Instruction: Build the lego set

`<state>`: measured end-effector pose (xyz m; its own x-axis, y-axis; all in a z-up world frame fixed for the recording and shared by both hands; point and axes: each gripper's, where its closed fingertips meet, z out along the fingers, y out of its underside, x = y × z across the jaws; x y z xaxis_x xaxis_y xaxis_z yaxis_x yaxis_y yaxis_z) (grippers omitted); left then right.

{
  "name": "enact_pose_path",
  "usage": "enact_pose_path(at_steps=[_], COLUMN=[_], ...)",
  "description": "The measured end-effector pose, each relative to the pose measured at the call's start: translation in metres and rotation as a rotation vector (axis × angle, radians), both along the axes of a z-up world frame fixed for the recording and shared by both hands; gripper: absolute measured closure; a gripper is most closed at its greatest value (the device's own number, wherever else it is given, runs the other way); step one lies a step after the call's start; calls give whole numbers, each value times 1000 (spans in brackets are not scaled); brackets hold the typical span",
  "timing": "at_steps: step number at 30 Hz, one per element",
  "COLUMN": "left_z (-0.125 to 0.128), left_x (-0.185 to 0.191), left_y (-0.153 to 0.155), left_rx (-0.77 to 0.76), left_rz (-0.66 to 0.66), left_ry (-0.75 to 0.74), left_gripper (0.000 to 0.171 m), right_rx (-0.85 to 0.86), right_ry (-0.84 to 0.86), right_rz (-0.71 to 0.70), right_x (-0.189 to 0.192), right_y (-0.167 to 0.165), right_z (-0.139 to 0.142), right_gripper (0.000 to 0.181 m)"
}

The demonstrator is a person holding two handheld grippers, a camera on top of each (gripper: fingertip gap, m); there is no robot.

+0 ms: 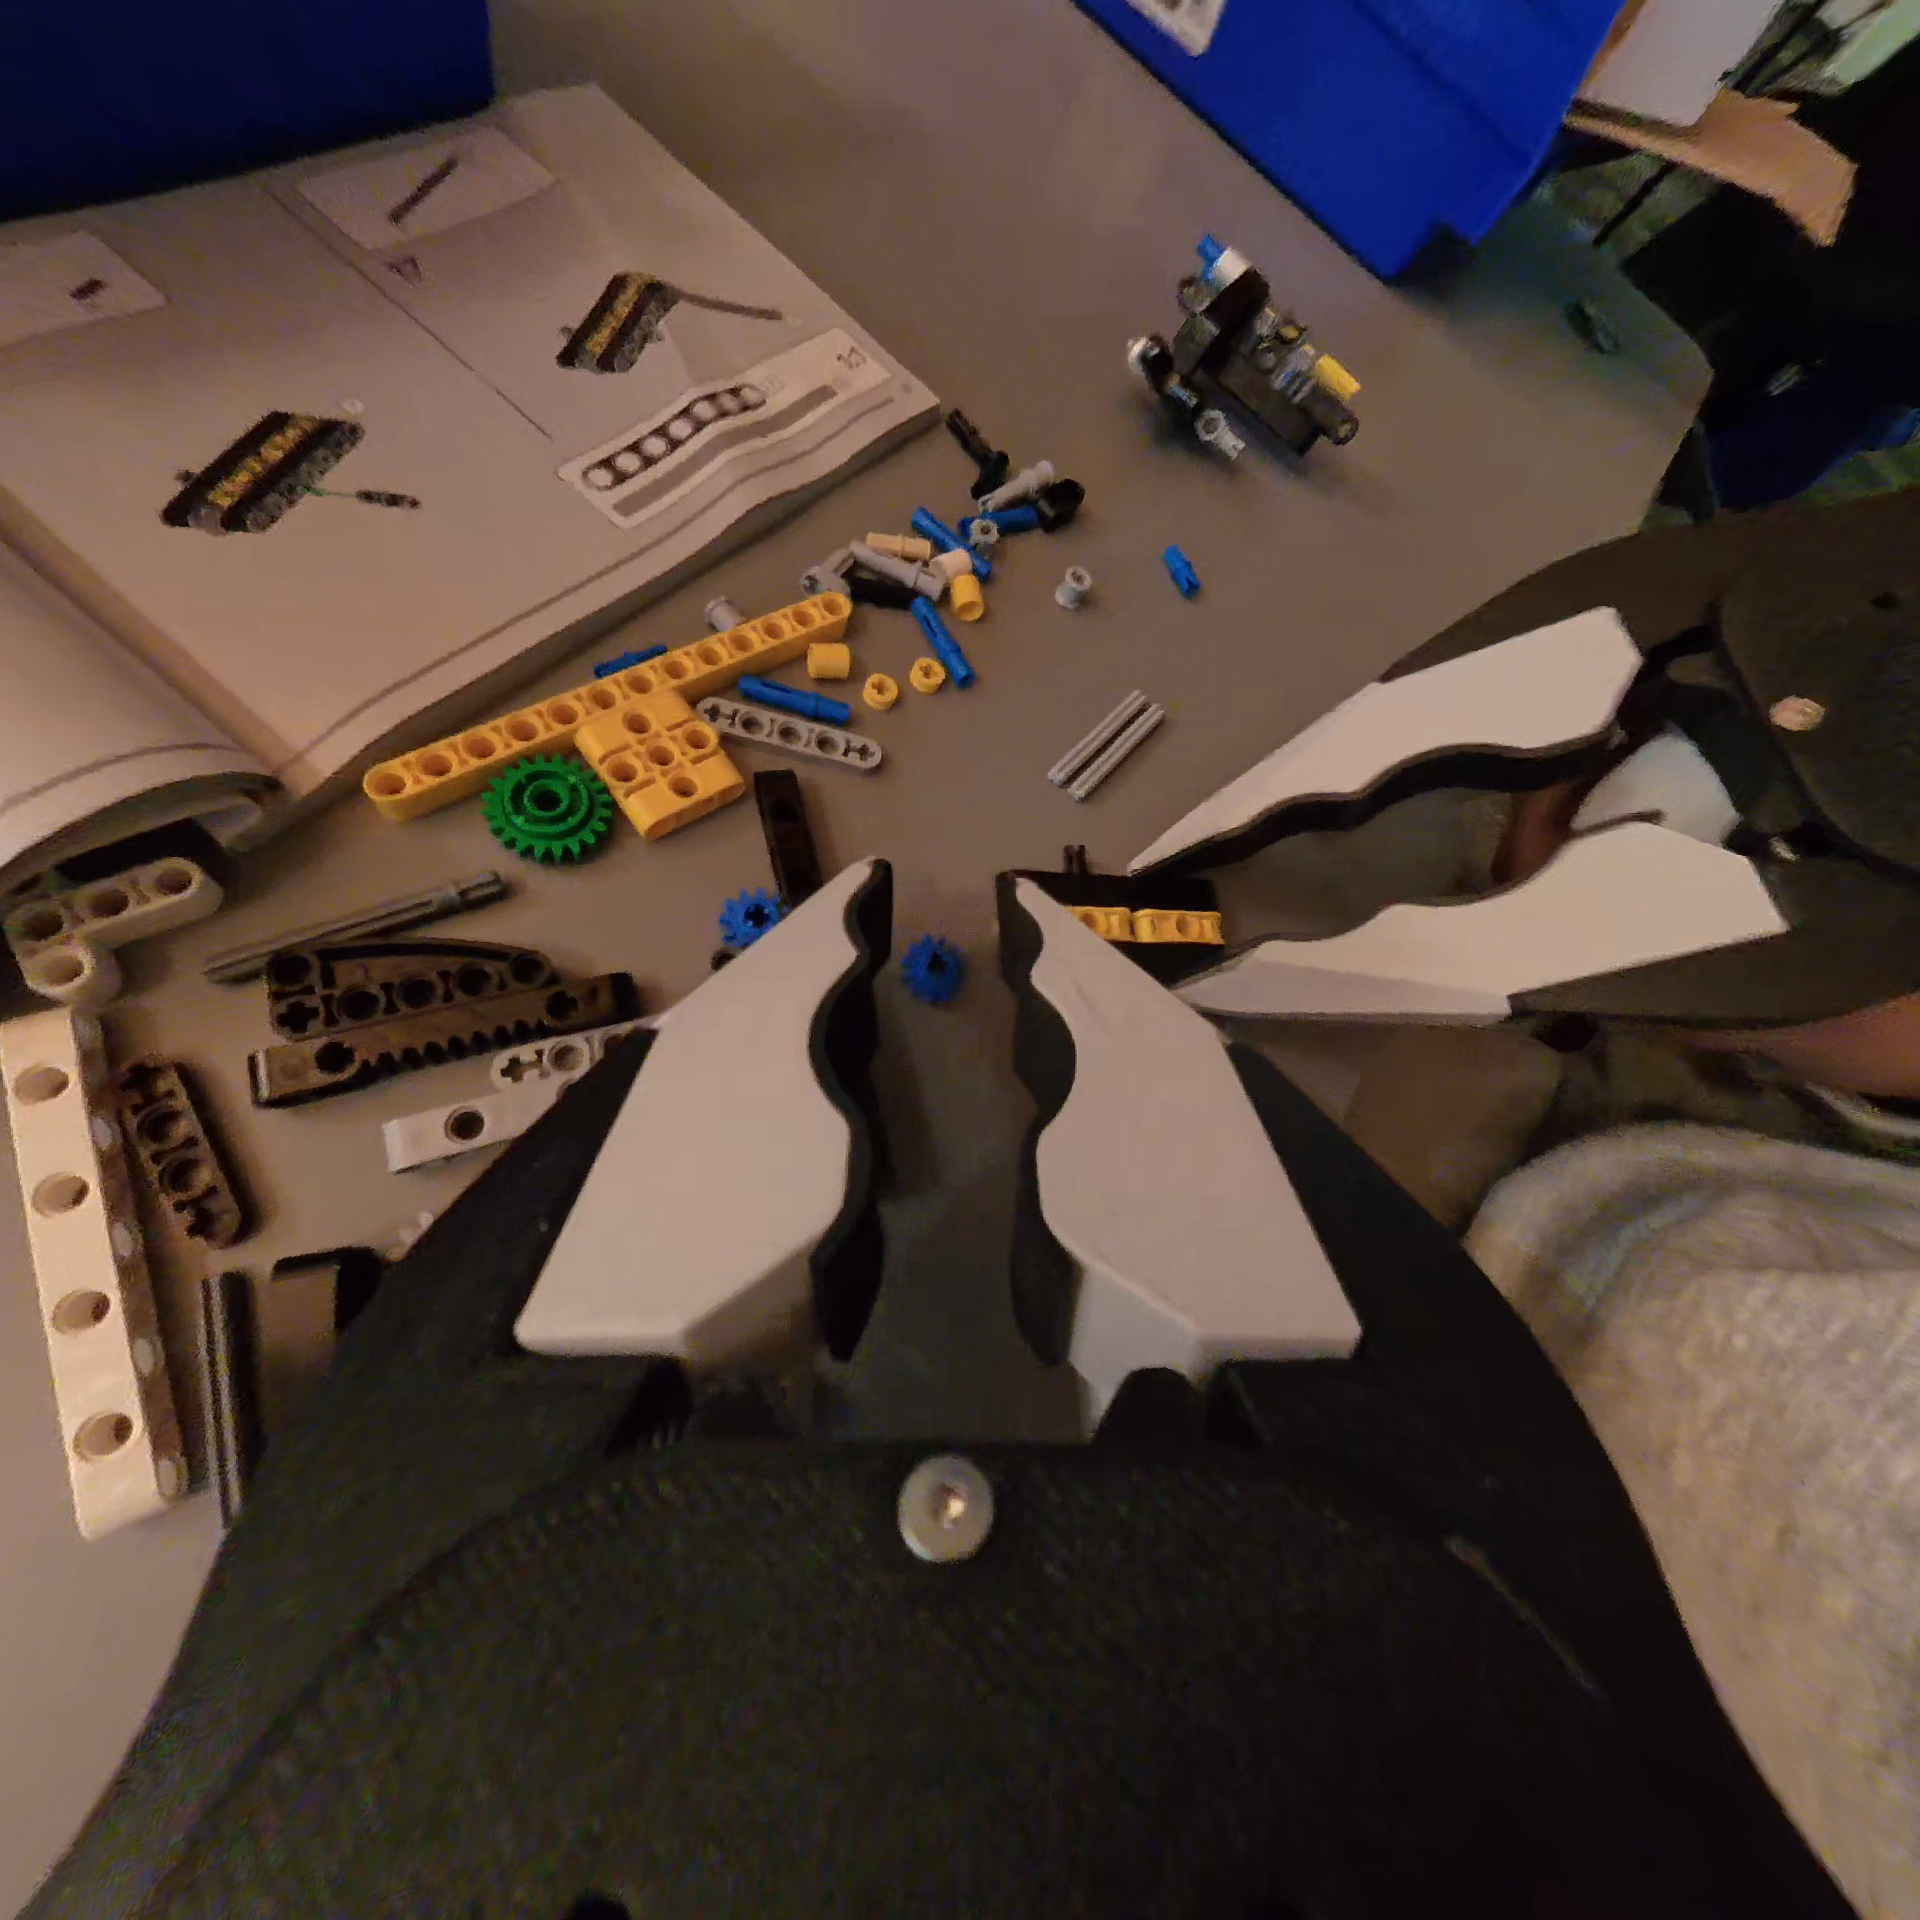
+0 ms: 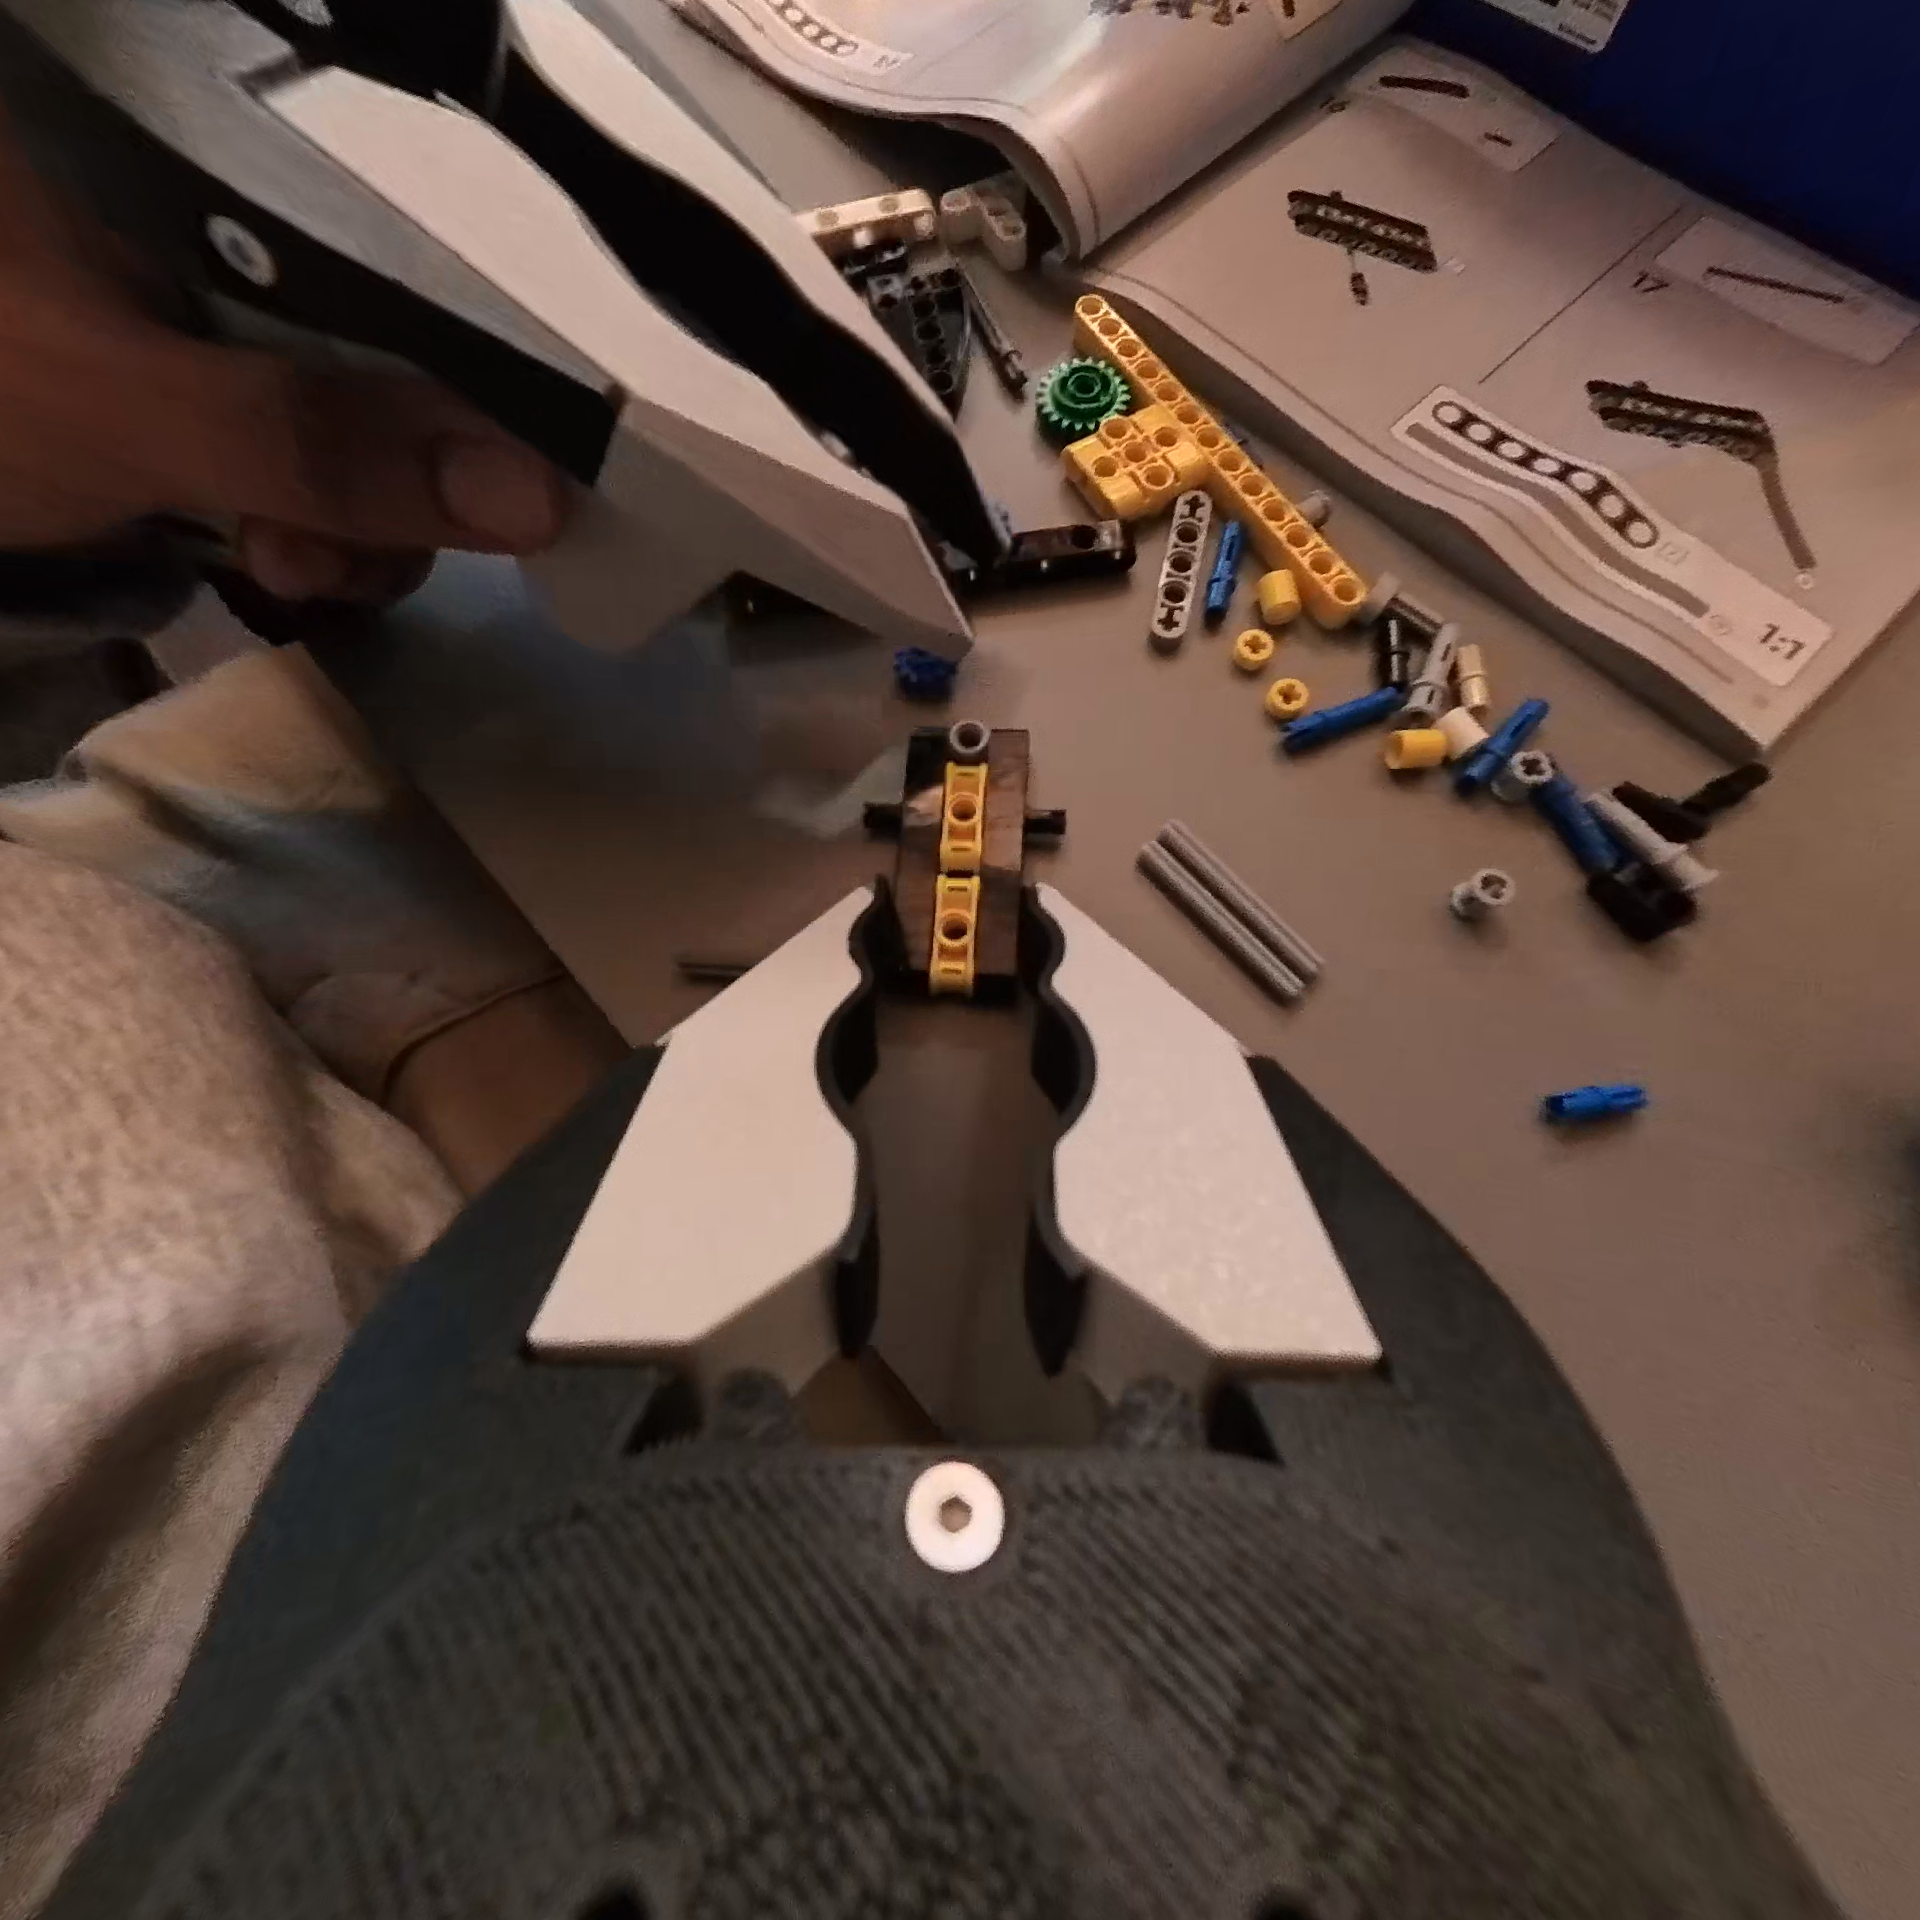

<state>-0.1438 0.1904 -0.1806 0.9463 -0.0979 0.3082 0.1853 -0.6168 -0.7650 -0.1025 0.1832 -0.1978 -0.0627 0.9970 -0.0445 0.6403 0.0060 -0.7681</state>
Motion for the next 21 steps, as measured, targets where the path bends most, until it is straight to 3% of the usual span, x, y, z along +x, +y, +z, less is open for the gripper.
enact_pose_path(at_steps=[5,10,12,18,21], left_z=[27,44,44,51,58], left_x=[20,36,42,59,59], left_y=[-6,-23,-30,-44,-45], left_rx=[166,271,258,280,314], left_rz=[-161,-348,-409,-512,-516], left_ry=[-95,-163,-187,-278,-342], left_gripper=[124,102,99,99,107], right_rx=[-95,-226,-311,-423,-472], right_ry=[104,216,250,365,402], right_rz=[132,424,518,520,504], right_x=[2,11,14,12,17], right_y=[-8,-27,-34,-28,-23], right_z=[20,45,58,80,85], right_gripper=[158,158,158,159,159])
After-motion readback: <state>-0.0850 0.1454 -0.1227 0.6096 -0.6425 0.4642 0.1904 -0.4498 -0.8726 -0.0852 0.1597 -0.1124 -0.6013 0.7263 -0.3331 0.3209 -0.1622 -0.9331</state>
